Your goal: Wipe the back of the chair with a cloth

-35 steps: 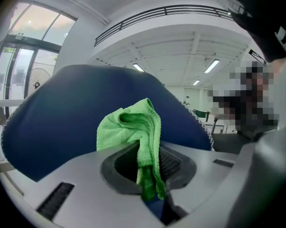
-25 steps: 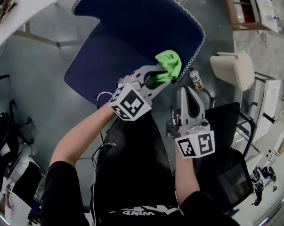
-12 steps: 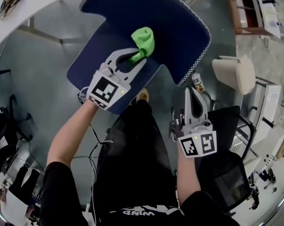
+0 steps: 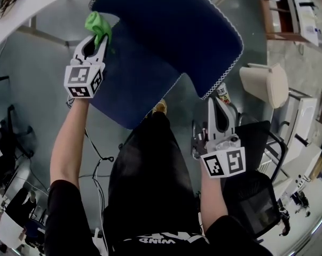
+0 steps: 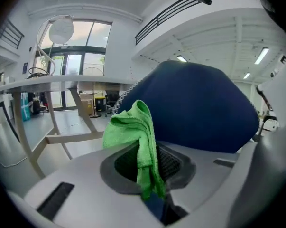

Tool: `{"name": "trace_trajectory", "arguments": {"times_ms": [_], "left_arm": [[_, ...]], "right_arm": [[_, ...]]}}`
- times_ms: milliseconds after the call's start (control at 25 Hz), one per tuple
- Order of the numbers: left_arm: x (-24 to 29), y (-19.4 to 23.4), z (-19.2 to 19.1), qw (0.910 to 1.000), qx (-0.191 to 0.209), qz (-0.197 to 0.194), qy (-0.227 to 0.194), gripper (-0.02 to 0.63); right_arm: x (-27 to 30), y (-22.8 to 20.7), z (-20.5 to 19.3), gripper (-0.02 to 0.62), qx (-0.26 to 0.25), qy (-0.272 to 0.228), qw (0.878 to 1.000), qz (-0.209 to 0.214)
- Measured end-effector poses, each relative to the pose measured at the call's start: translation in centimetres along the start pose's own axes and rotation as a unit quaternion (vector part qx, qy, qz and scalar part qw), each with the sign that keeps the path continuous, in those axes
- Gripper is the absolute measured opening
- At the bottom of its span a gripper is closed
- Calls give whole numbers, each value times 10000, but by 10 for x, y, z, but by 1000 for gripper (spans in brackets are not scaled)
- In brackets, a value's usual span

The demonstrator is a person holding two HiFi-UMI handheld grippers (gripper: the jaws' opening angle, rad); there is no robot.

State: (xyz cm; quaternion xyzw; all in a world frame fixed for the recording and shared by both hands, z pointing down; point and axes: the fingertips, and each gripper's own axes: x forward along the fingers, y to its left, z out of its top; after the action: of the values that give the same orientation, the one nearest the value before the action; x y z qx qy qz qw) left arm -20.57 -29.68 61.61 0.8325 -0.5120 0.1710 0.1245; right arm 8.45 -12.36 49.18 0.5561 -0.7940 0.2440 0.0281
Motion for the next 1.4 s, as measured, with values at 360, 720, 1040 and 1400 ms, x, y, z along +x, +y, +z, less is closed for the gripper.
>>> {"name": "trace_trajectory", "arguments": {"times_ms": [360,720,1040,1400], "left_arm": [[47,37,-42,9969,-323,489,522,64],[76,-3,-62,9967,-45,54,805,63],[84,-79,-86,9909,367,-783,1029,63],[65,-178,-104,9745,615,-1877,1065,63]], "right_arm": [[16,-1,-4,-3,29,135,9999,11],[17,-8,-5,-3,62,193,9998,-53],[16,-12,-12,-3,132,241,9996,-88],[16,-15,-16,-3,178,197,9995,-153]]}}
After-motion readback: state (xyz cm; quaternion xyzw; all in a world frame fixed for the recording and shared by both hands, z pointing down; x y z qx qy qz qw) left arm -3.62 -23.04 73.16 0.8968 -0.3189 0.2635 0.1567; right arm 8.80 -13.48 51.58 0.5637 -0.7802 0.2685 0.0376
